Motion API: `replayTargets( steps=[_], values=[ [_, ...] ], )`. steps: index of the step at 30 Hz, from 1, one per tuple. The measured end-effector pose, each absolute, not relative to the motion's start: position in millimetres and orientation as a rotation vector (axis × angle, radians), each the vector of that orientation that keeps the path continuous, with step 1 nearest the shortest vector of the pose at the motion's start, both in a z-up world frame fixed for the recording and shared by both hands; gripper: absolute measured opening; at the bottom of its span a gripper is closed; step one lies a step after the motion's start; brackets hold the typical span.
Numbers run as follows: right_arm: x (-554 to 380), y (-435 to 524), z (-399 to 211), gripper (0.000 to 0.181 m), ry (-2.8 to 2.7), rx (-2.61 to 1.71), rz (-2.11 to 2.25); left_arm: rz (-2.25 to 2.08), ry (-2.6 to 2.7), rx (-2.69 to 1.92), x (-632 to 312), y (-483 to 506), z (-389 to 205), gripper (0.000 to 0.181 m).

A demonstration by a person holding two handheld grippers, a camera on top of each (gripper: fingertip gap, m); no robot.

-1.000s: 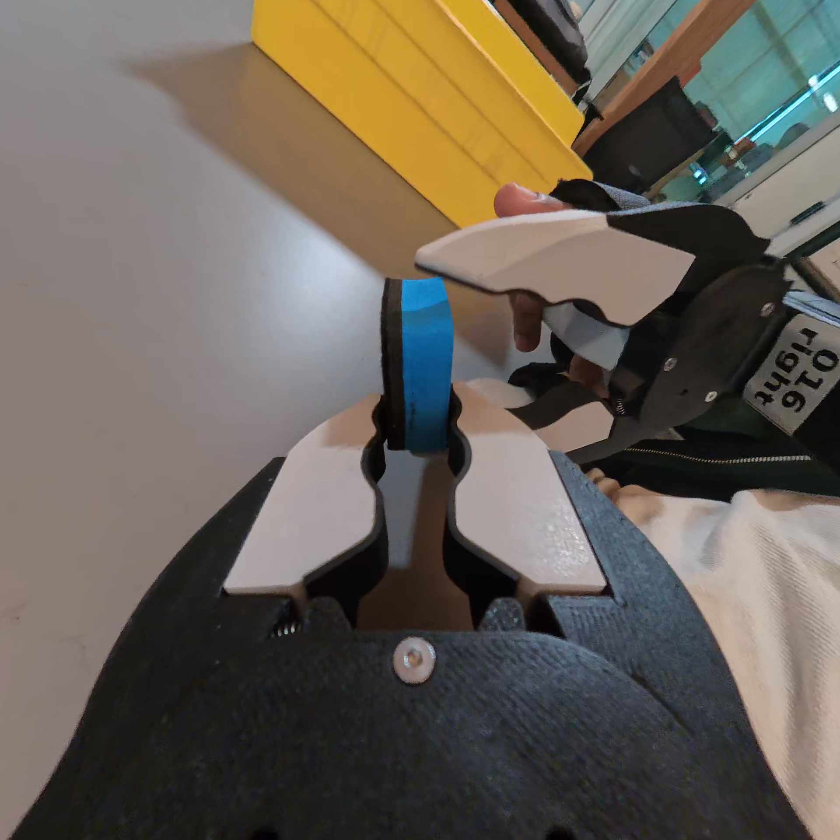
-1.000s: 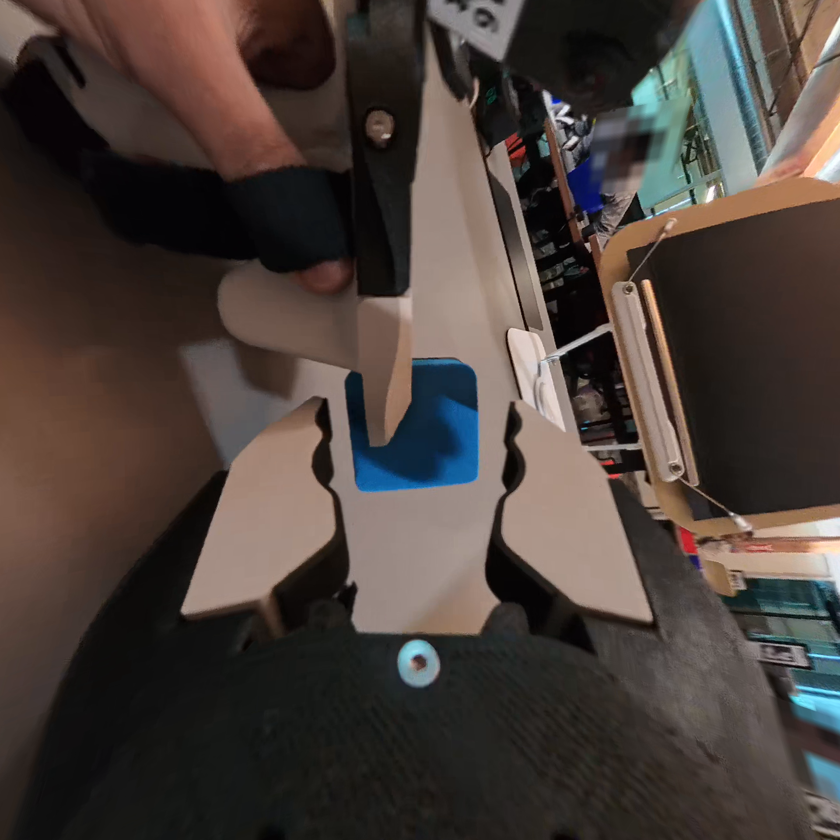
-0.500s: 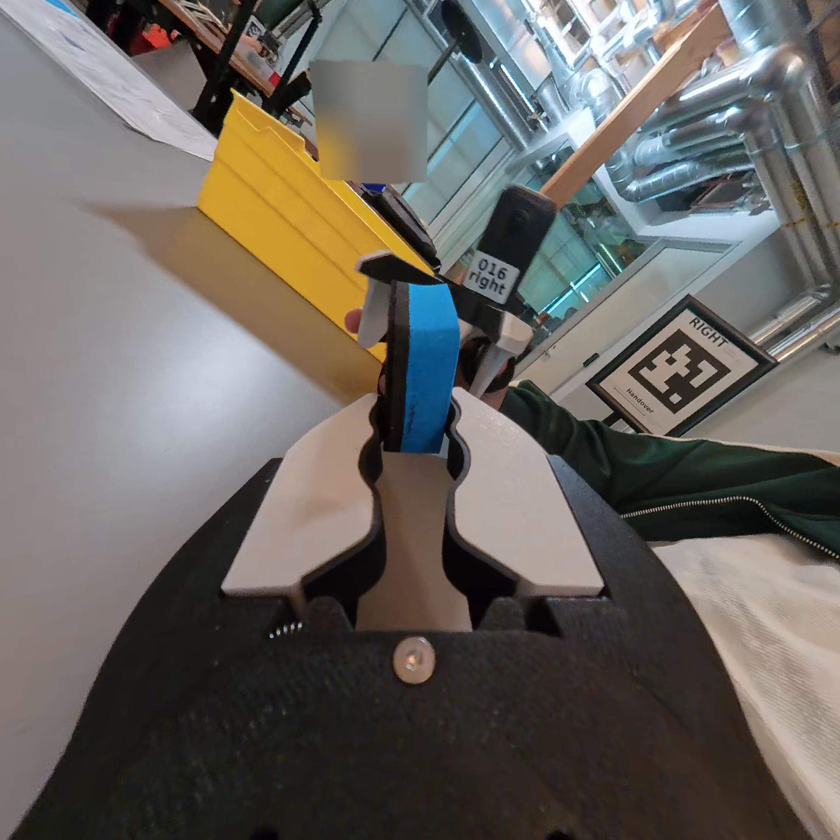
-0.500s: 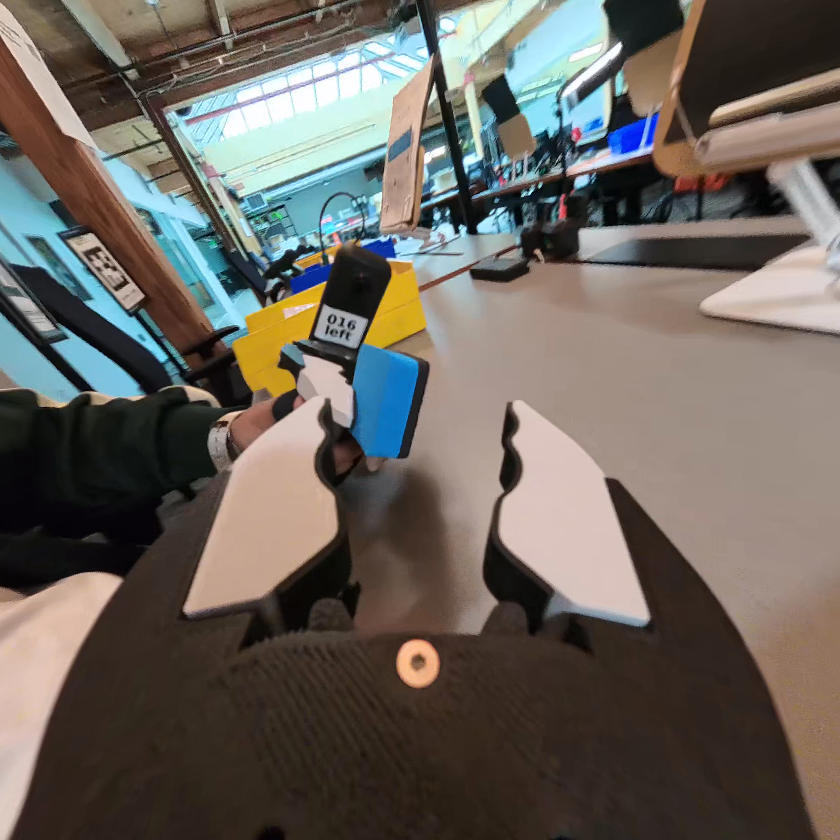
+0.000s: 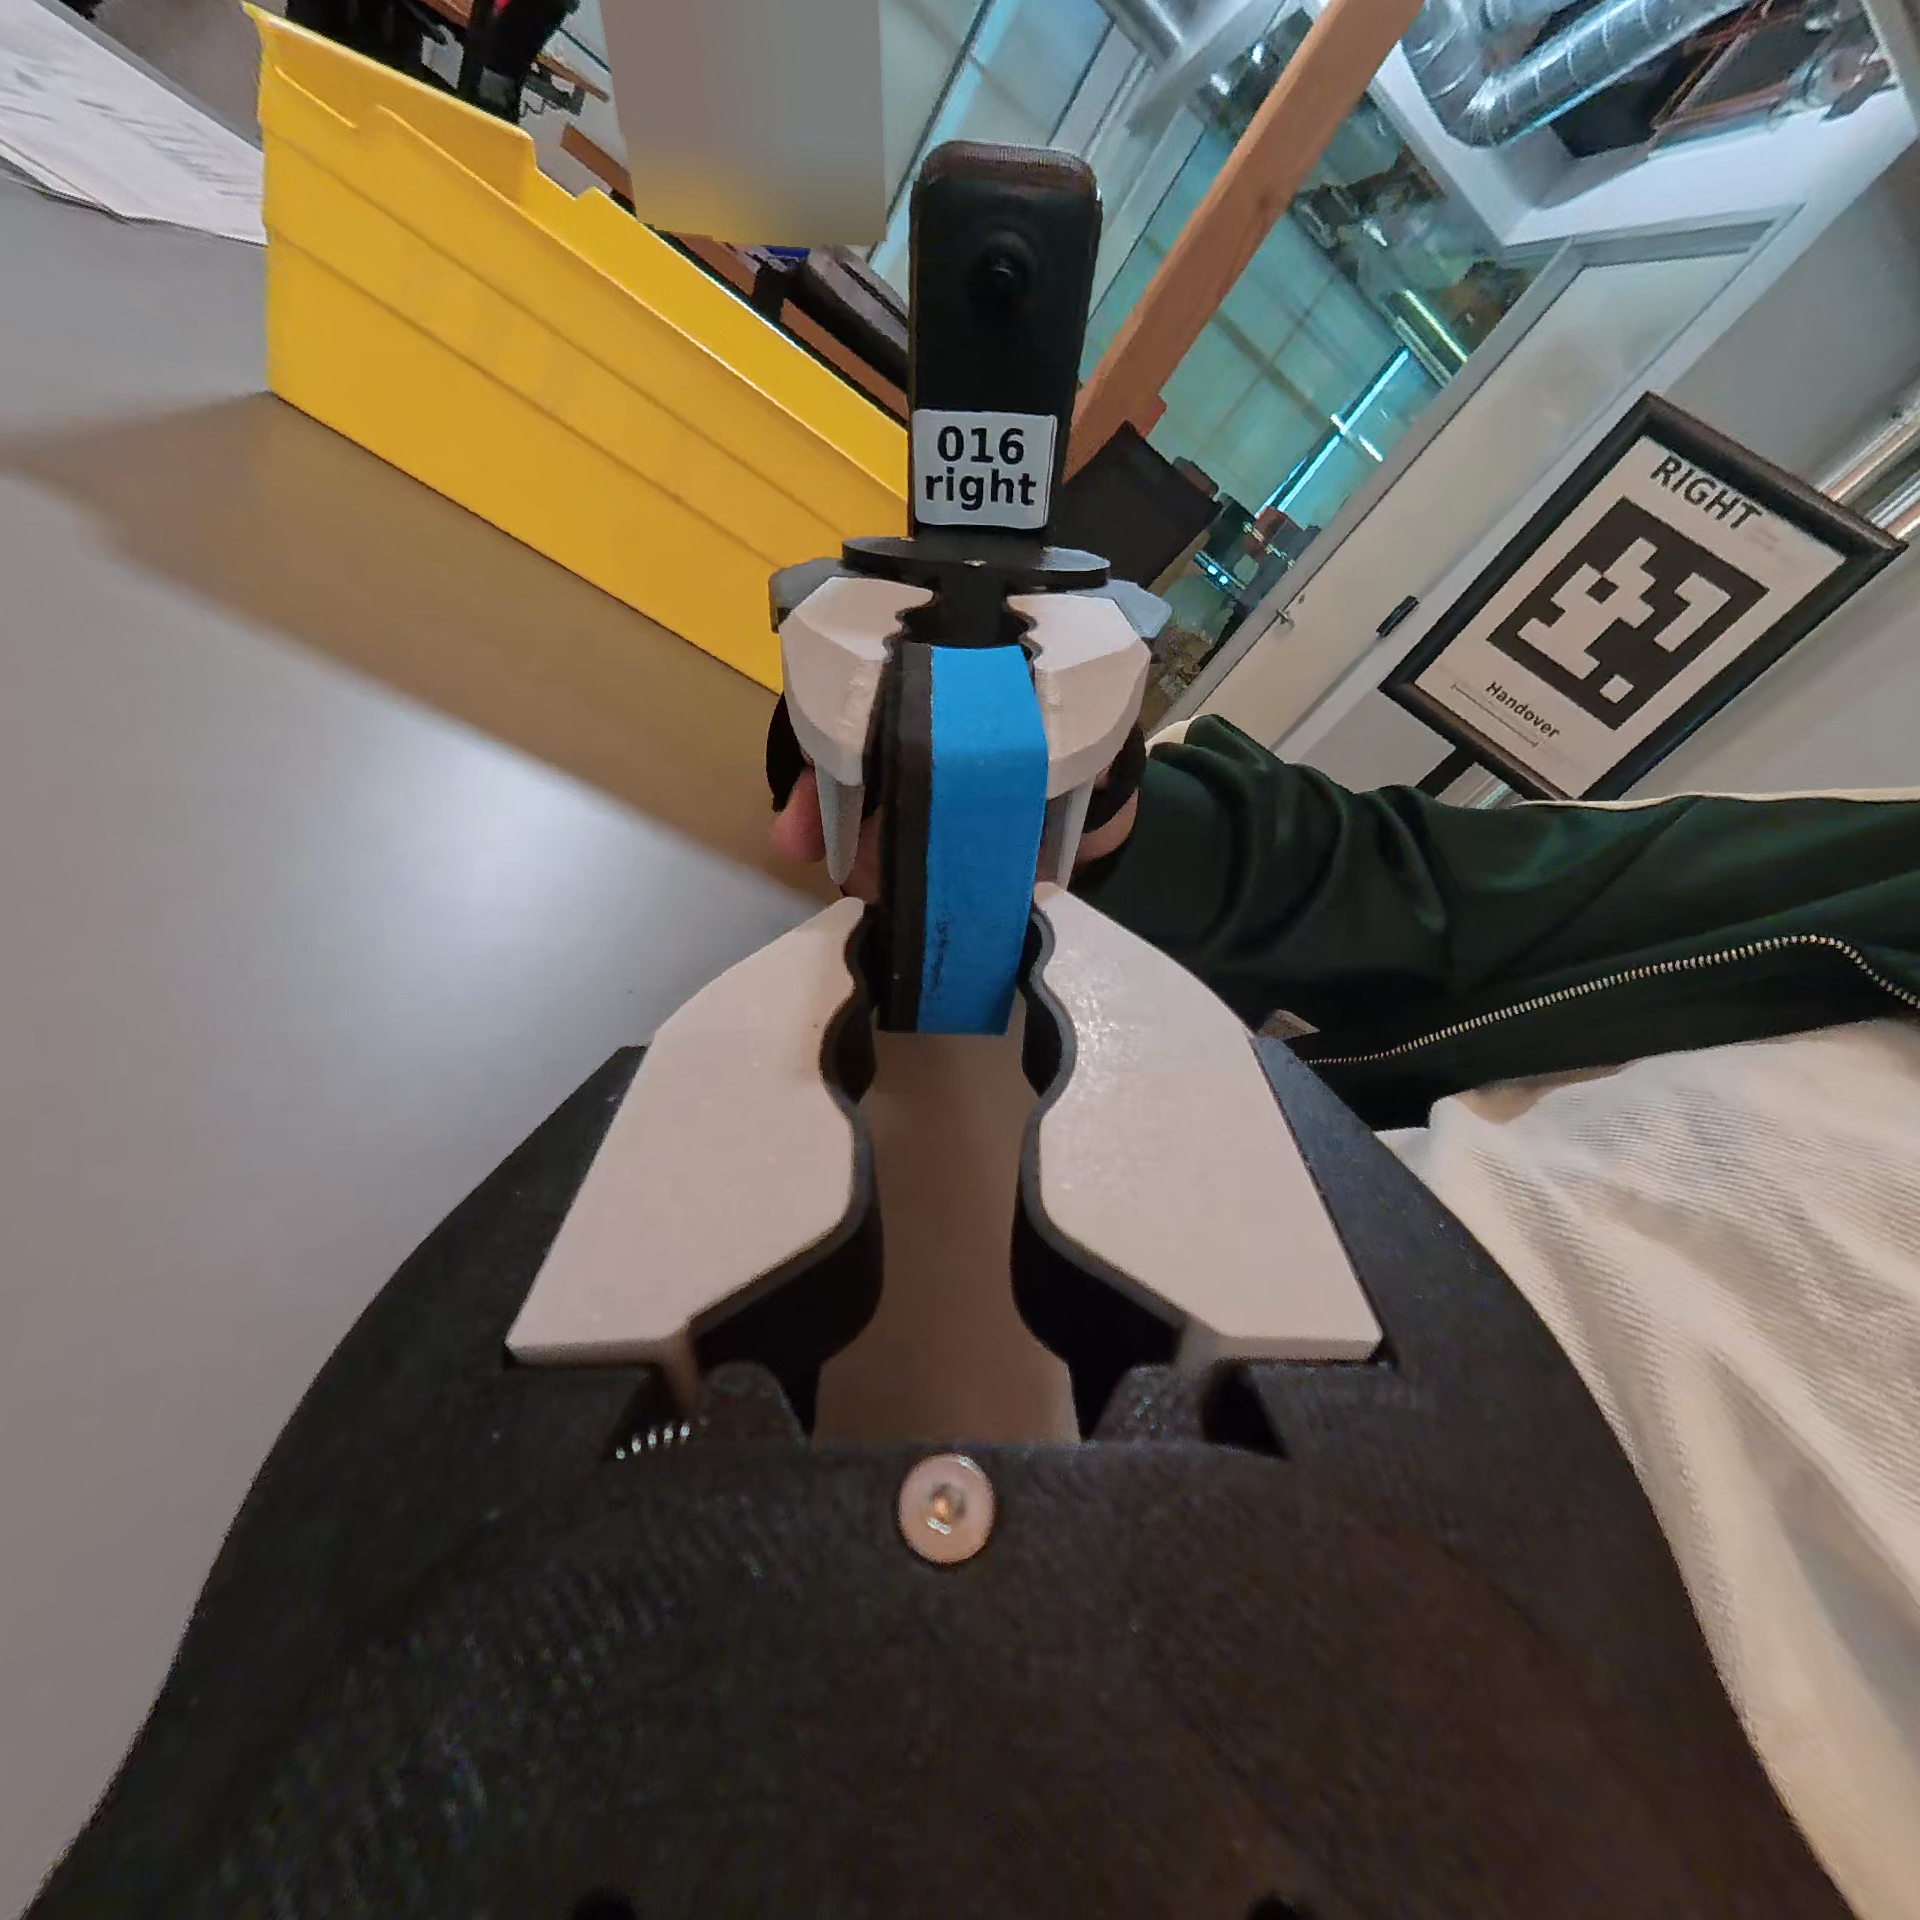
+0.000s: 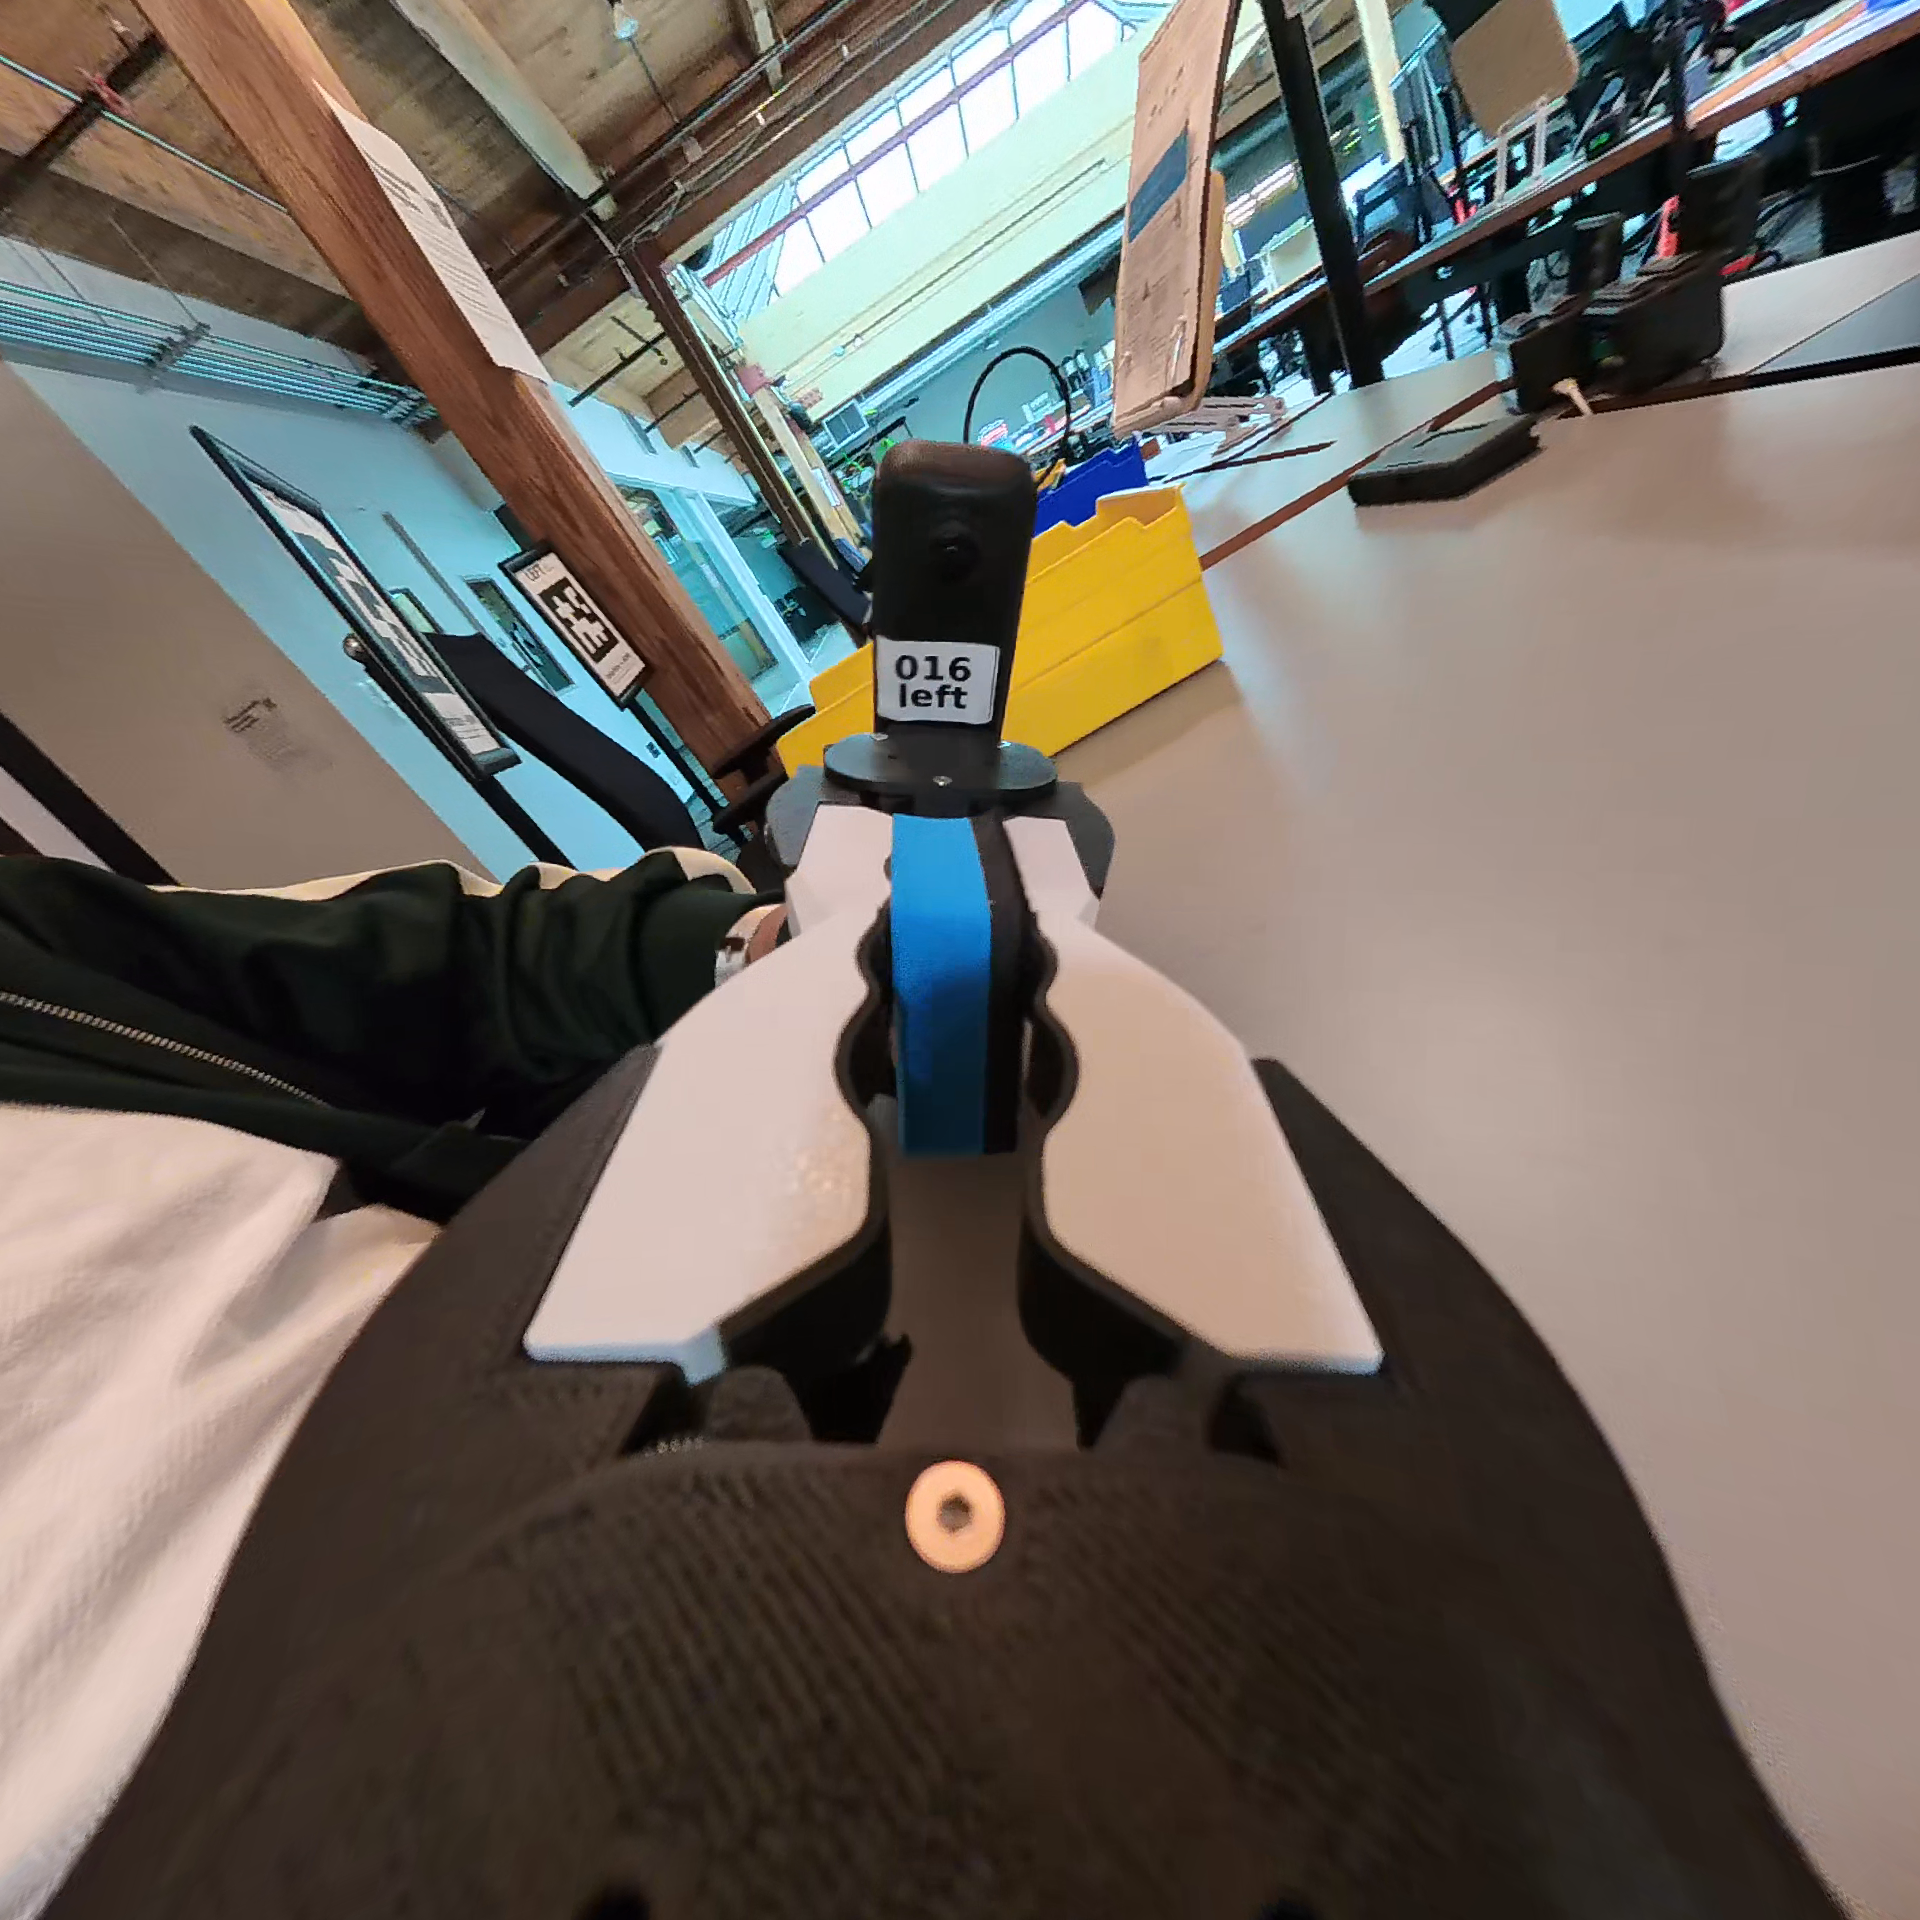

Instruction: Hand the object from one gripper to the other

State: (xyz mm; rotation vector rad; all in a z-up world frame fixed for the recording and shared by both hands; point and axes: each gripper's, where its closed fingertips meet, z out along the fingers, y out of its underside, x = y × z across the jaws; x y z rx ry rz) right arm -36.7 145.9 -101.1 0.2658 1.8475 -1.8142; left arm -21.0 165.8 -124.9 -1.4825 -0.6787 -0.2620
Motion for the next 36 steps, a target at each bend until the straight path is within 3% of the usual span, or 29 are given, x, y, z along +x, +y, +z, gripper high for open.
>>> replayTargets(
  steps=[7,12,20,23,32,36],
  values=[
    [-37,147,-97,0.023,1.818,0.271,-1.818,-0.254,-0.676,-1.467,-22,166,-123,0.030],
    [-44,153,-92,0.023,1.726,0.339,-1.808,-0.062,-0.654,-1.436,-33,158,-113,0.070],
    [-40,157,-90,0.024,1.508,0.453,-1.556,0.533,-0.282,-1.643,-27,157,-100,0.102],
    [-34,155,-94,0.024,1.491,0.467,-1.489,0.670,-0.141,-1.701,-17,167,-101,0.097],
    [-29,156,-99,0.024,1.463,0.461,-1.446,0.806,-0.055,-1.816,-18,168,-115,0.051],
    [-29,157,-99,0.025,1.449,0.464,-1.451,0.844,-0.063,-1.839,-22,165,-118,0.052]
  ],
)
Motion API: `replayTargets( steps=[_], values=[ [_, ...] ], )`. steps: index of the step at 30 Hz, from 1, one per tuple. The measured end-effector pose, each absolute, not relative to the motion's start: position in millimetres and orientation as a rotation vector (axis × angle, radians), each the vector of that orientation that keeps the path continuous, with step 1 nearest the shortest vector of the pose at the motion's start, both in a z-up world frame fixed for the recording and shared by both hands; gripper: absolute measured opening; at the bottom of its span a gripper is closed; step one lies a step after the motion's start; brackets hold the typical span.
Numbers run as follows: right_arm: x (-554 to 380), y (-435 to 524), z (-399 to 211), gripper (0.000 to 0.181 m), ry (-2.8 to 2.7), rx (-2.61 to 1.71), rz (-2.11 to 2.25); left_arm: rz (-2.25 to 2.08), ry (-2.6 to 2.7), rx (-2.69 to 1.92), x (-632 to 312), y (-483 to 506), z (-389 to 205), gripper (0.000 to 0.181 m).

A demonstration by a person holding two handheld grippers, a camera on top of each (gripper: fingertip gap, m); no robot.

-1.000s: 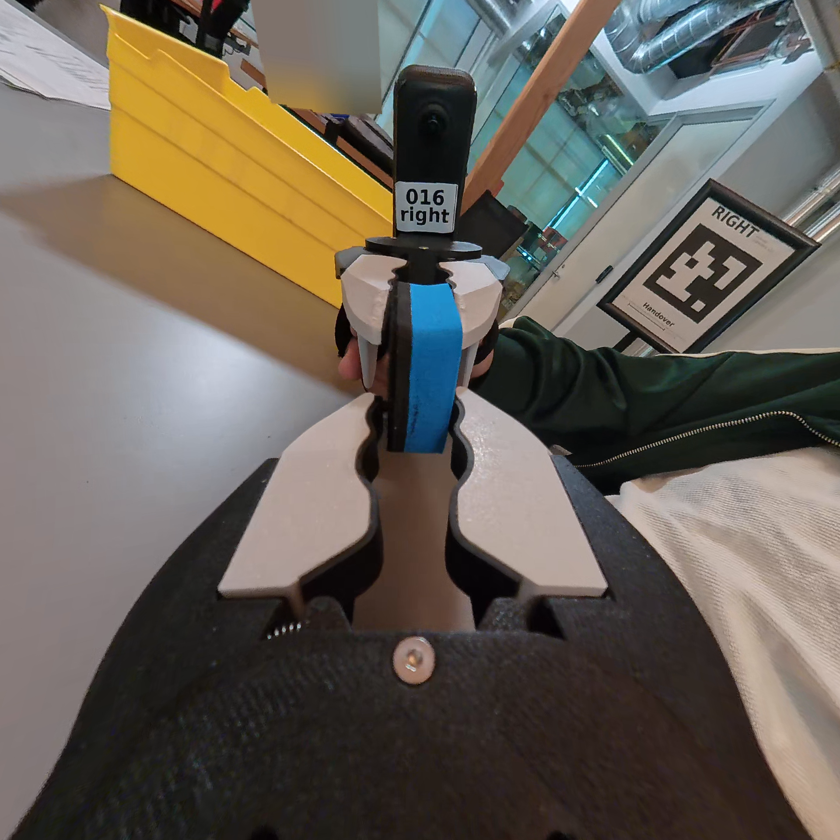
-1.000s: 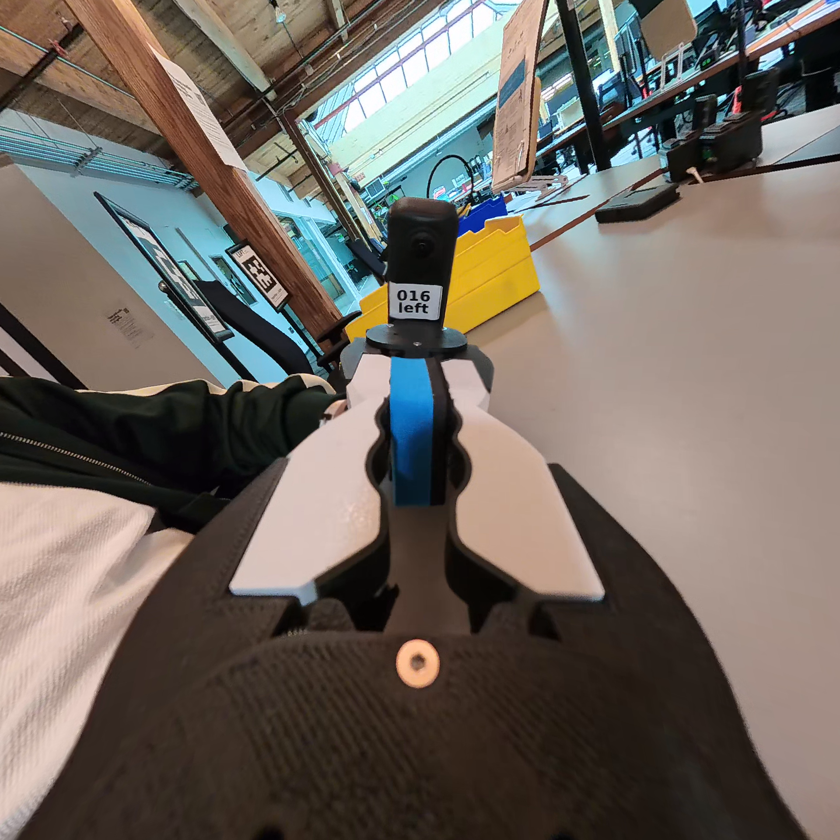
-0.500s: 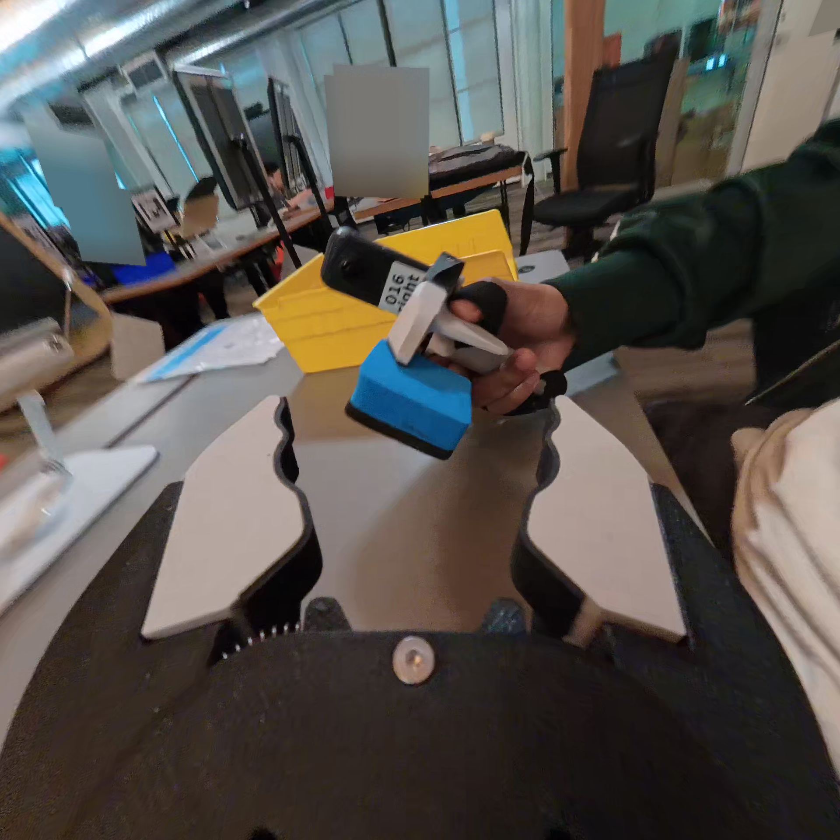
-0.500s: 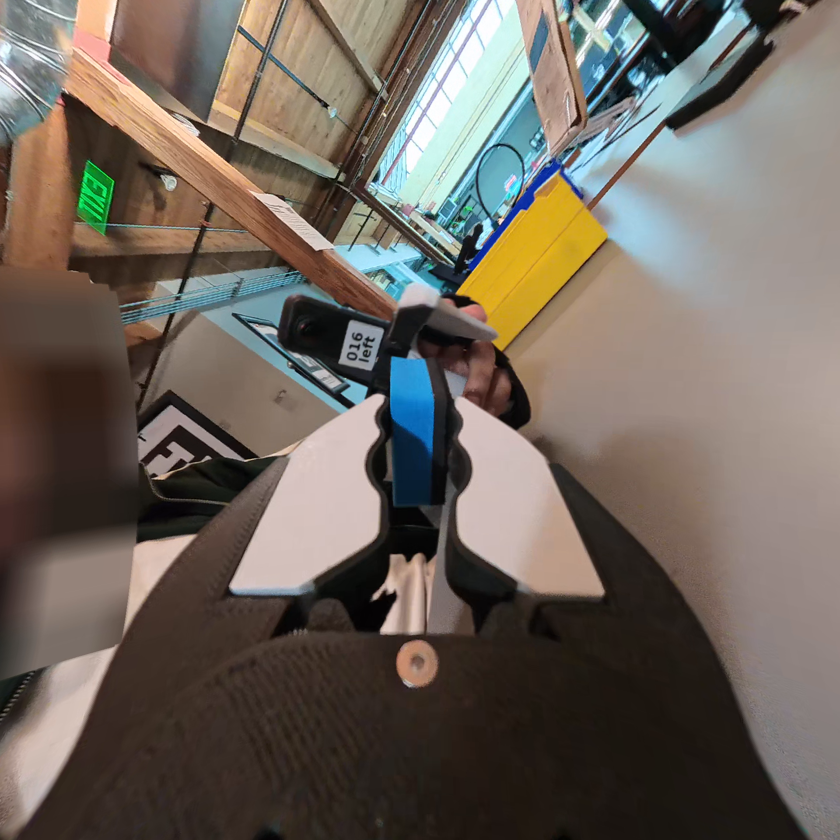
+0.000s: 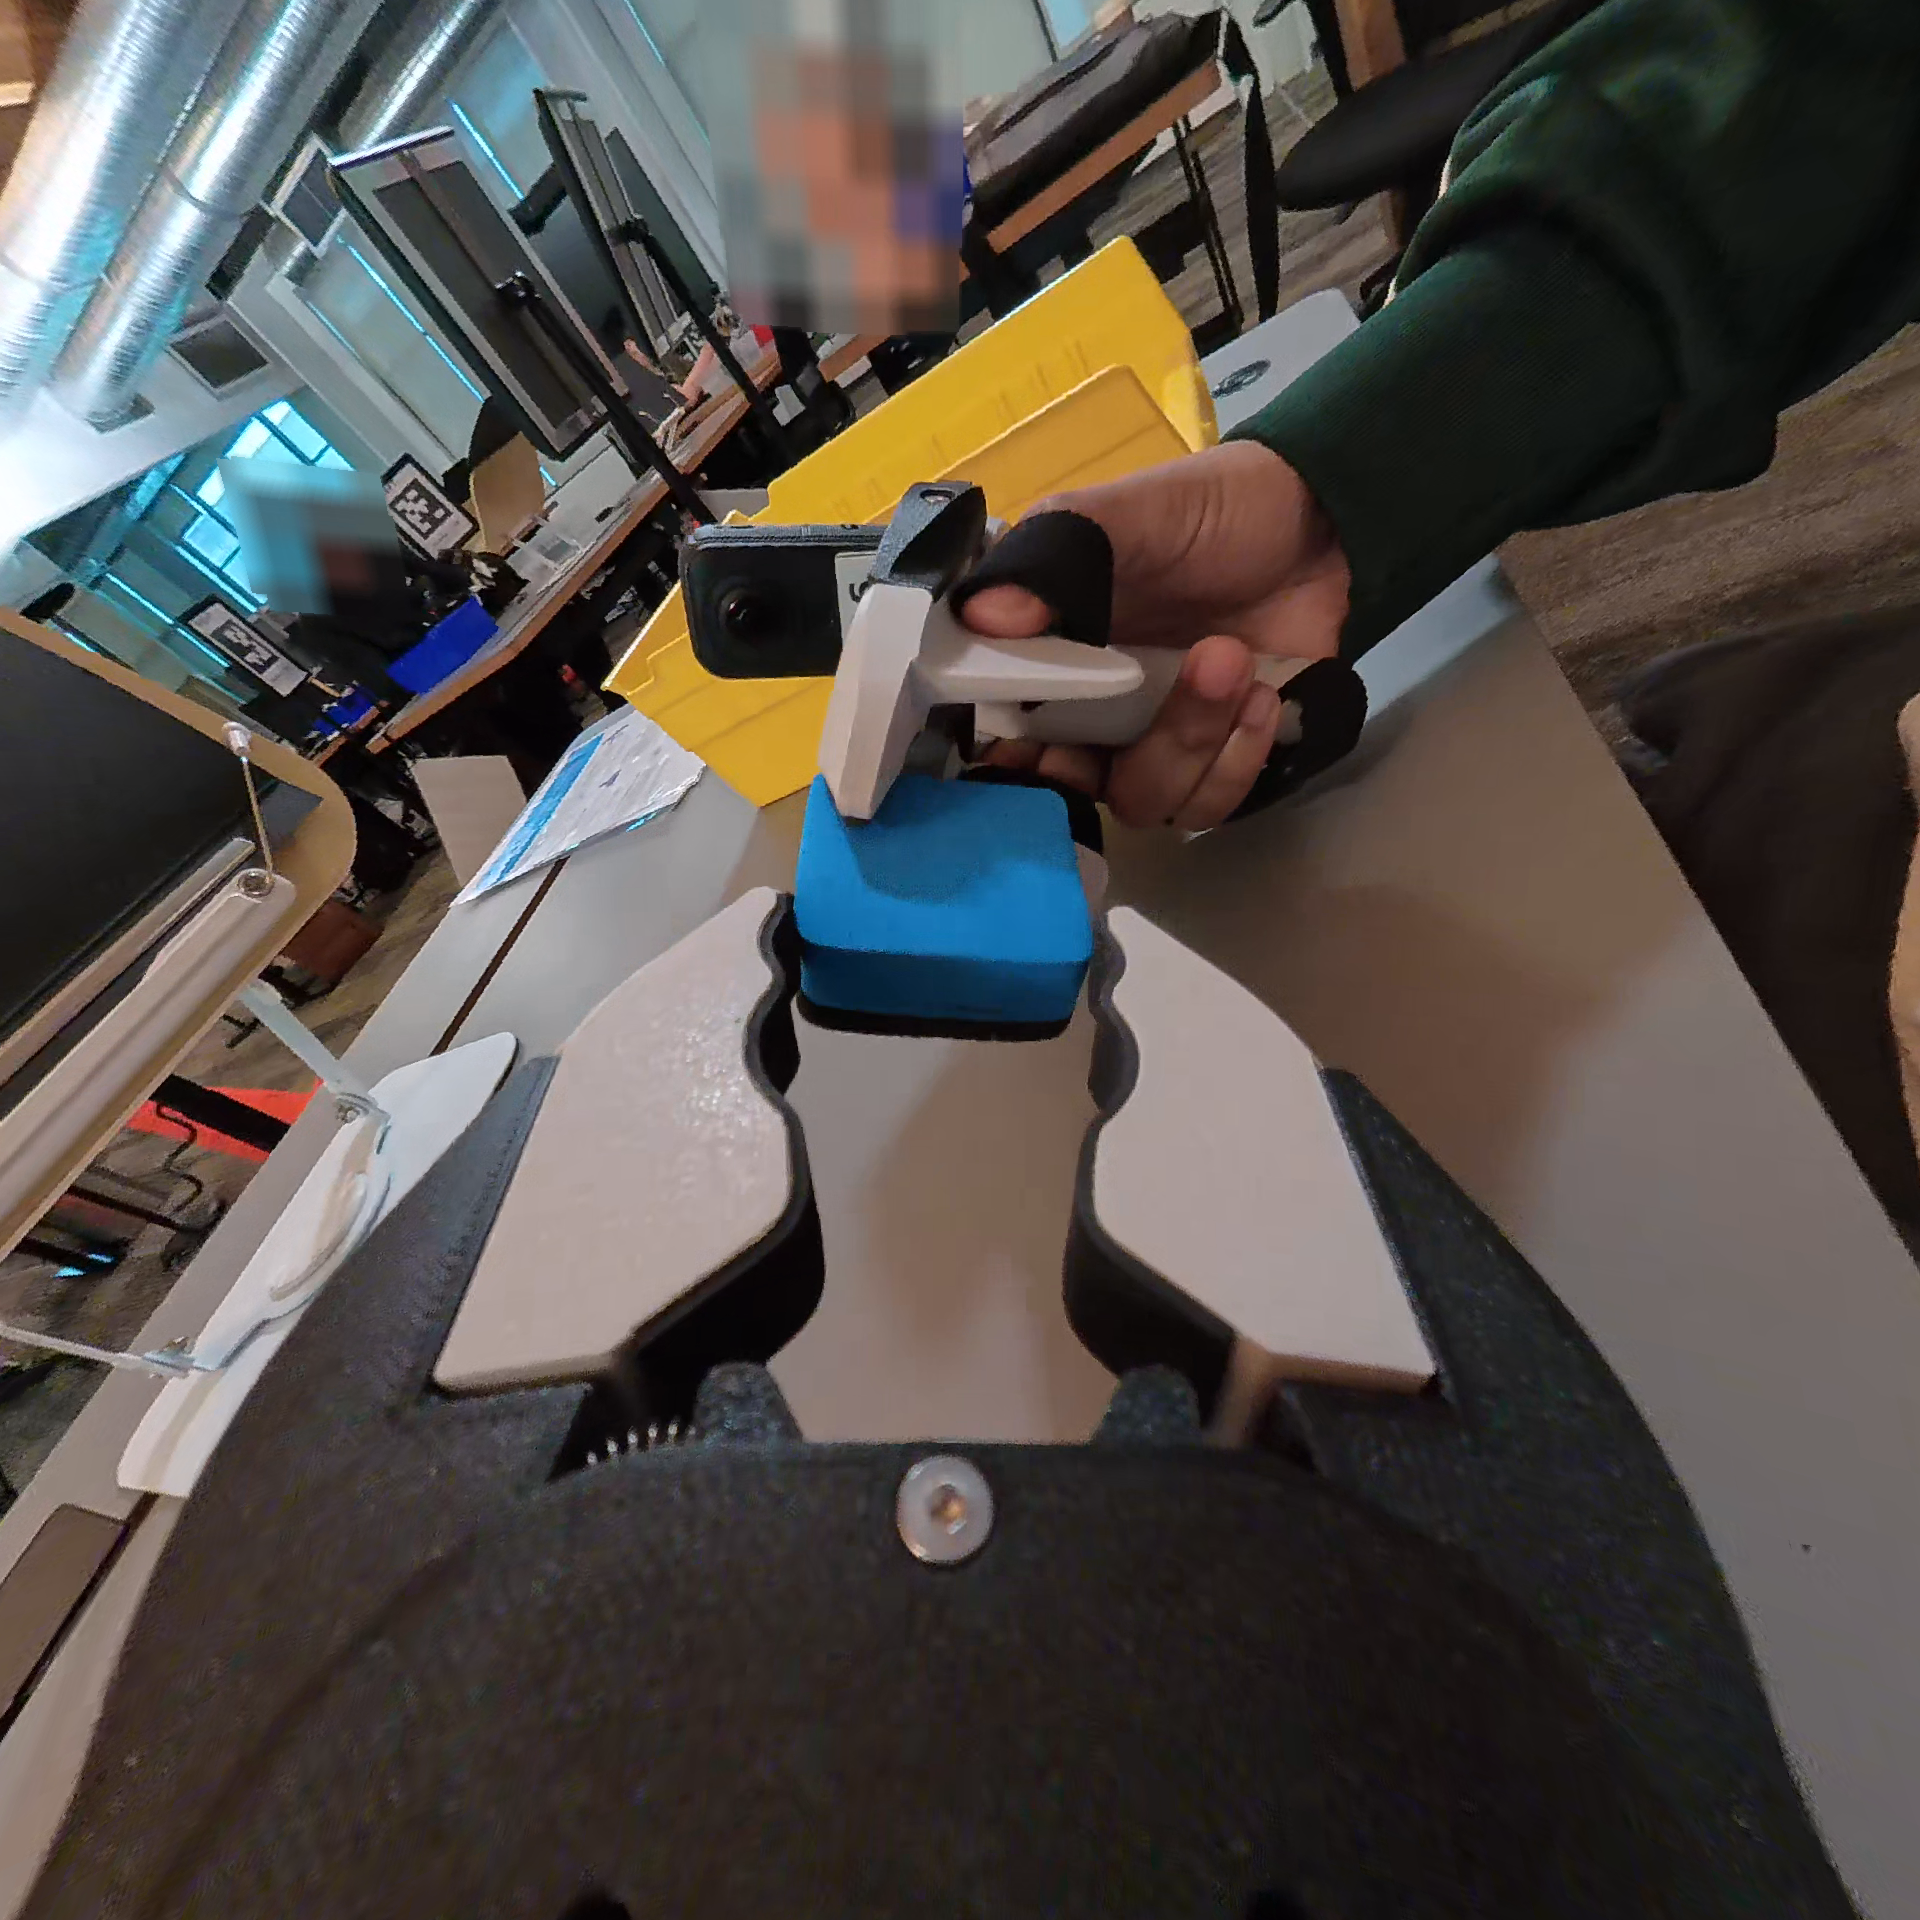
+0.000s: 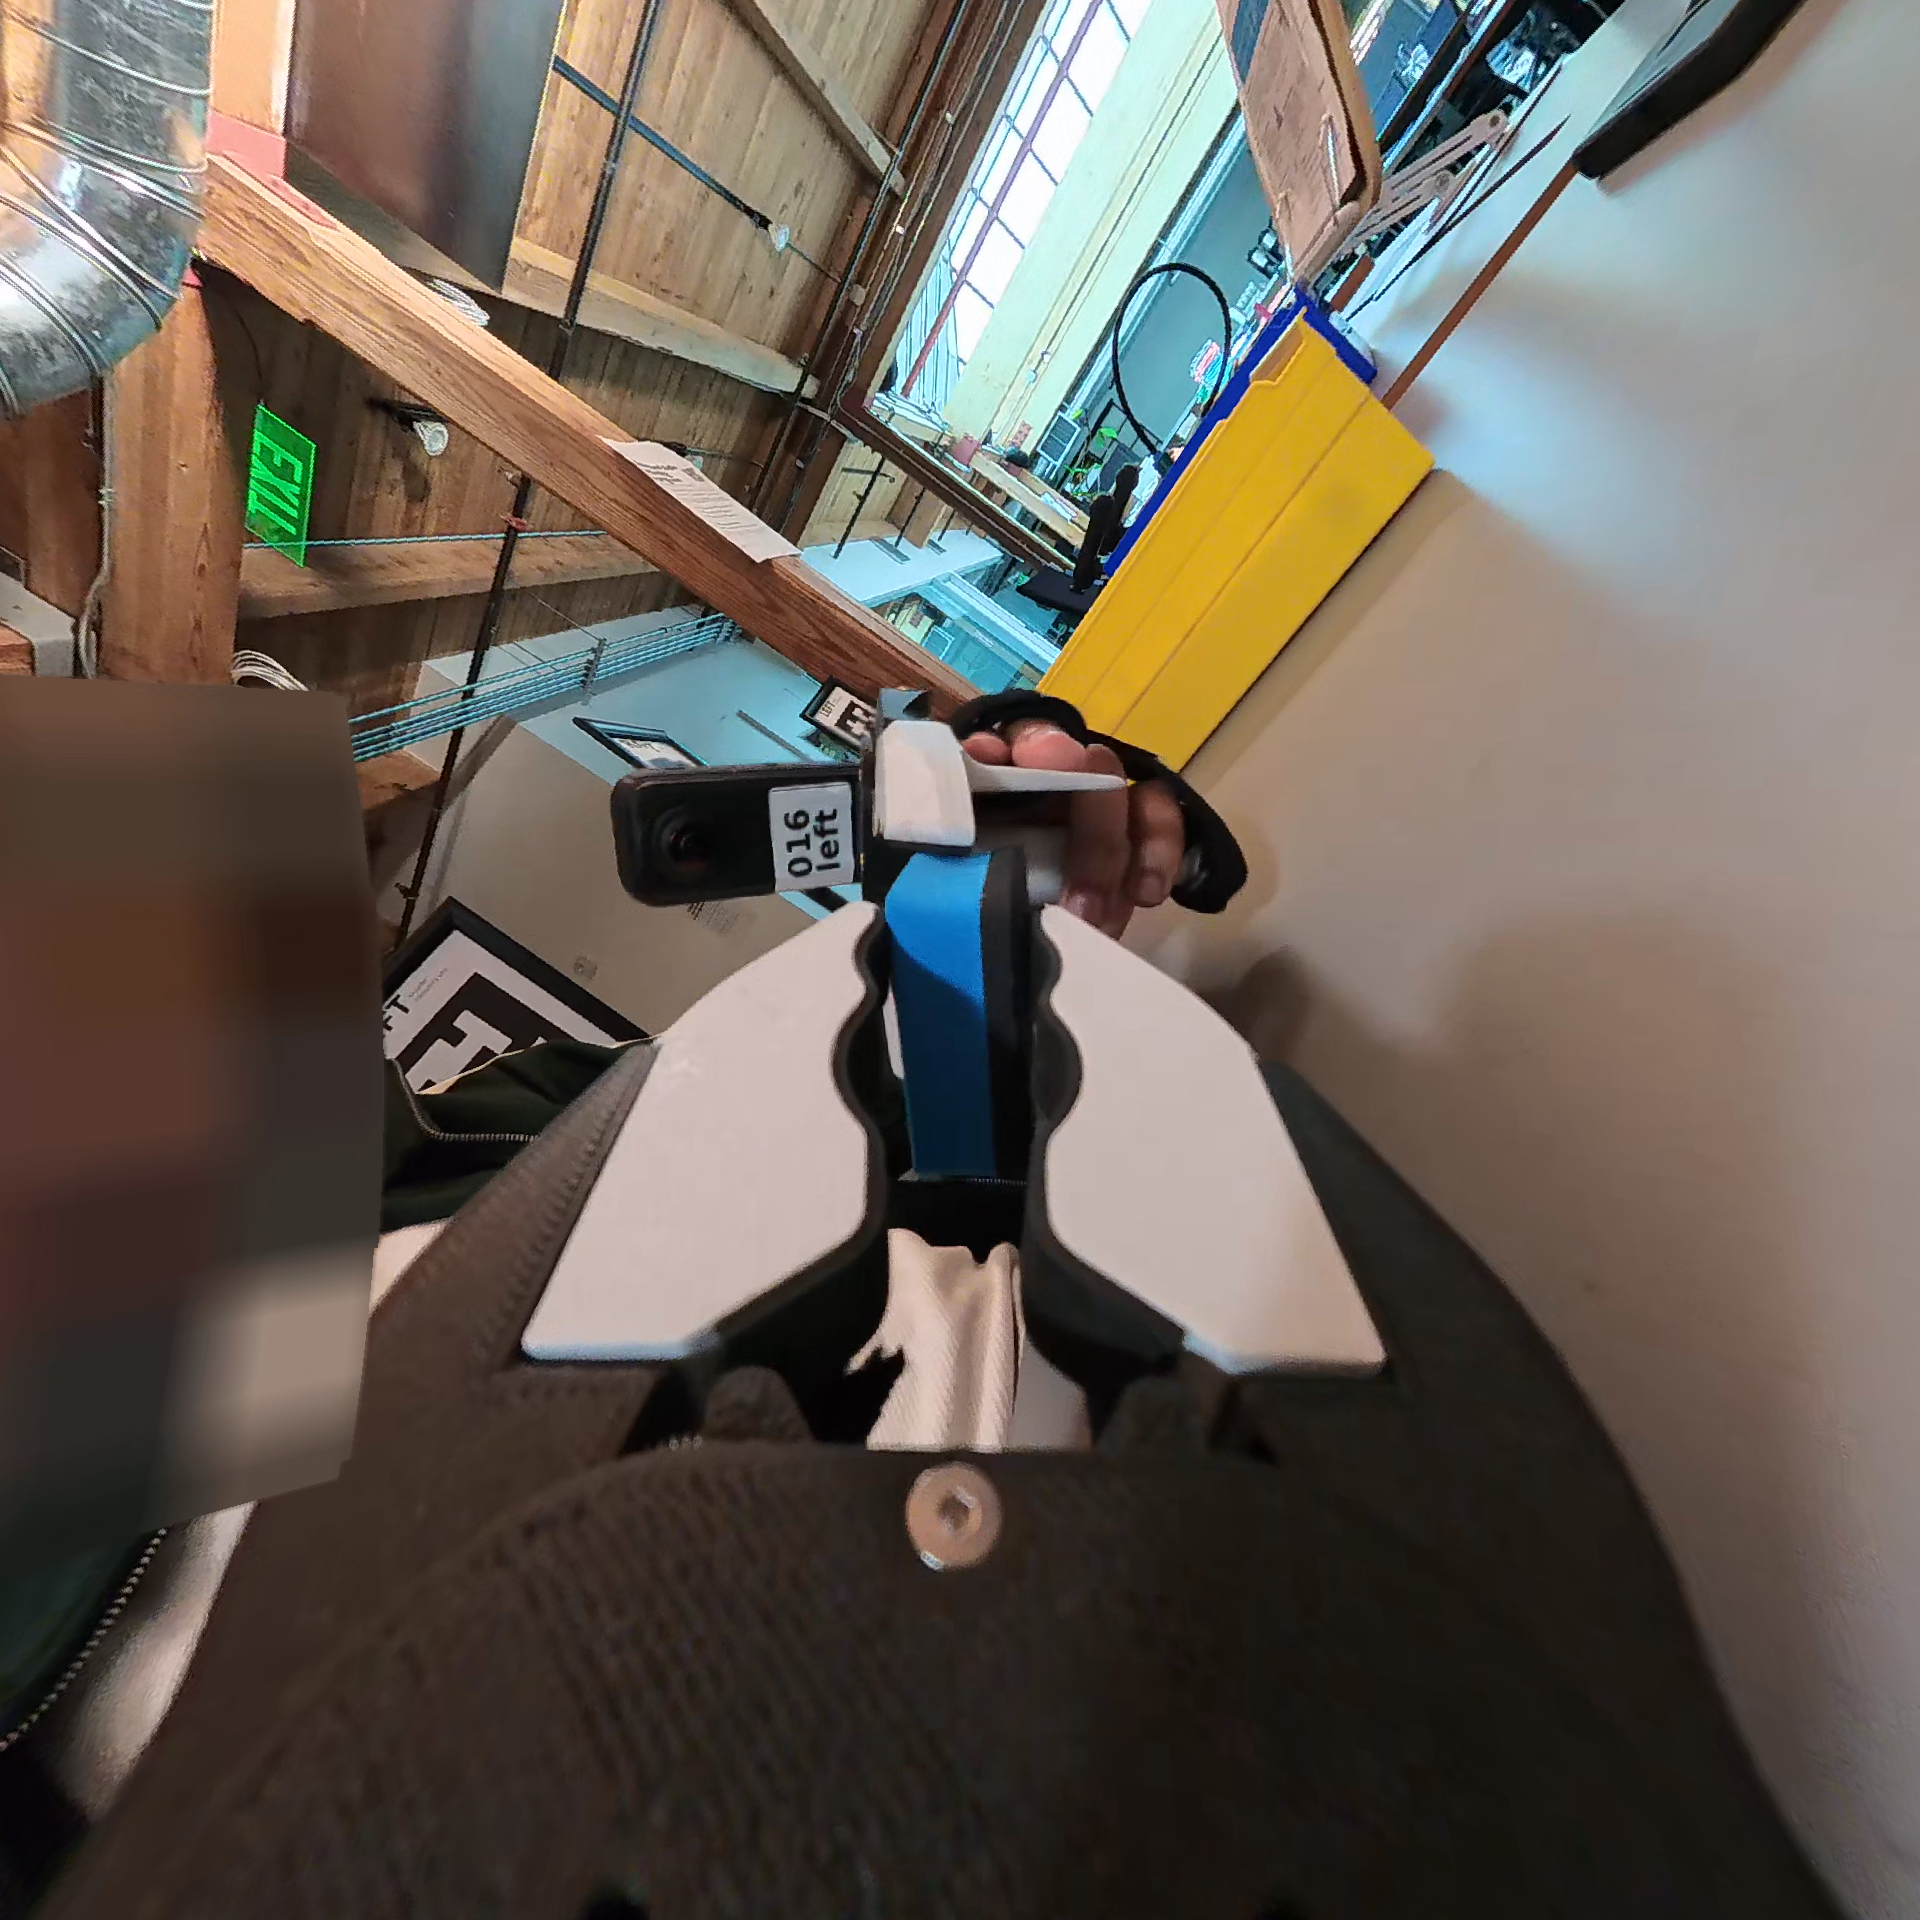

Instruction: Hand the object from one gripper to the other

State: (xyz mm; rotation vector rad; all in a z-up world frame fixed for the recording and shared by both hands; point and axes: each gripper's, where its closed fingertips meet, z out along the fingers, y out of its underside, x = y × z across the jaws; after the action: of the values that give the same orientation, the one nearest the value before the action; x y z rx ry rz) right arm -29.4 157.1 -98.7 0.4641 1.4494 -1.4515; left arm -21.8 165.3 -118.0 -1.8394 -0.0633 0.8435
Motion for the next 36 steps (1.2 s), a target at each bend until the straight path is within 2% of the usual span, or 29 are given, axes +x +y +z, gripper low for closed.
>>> replayTargets(
  steps=[3,11,14,17,22,28,36],
  values=[
    [-29,156,-97,0.029,1.436,0.451,-1.459,0.873,-0.048,-1.847,-21,166,-116,0.051],
    [-48,158,-72,0.090,1.588,0.332,-1.937,0.636,-0.232,-1.767,-23,160,-109,0.051],
    [-47,162,-68,0.086,1.821,0.119,-2.155,0.453,-0.355,-1.702,-26,154,-107,0.051],
    [-39,162,-70,0.073,1.935,-0.041,-2.235,0.296,-0.435,-1.614,-27,150,-102,0.052],
    [-29,155,-84,0.070,1.944,-0.065,-2.102,0.154,-0.463,-1.531,-24,146,-95,0.052],
    [-21,153,-94,0.054,1.990,-0.131,-2.016,0.073,-0.443,-1.551,-17,152,-97,0.052],
    [-29,153,-94,0.054,2.038,-0.073,-2.022,0.093,-0.444,-1.514,-20,150,-97,0.053]
  ],
)
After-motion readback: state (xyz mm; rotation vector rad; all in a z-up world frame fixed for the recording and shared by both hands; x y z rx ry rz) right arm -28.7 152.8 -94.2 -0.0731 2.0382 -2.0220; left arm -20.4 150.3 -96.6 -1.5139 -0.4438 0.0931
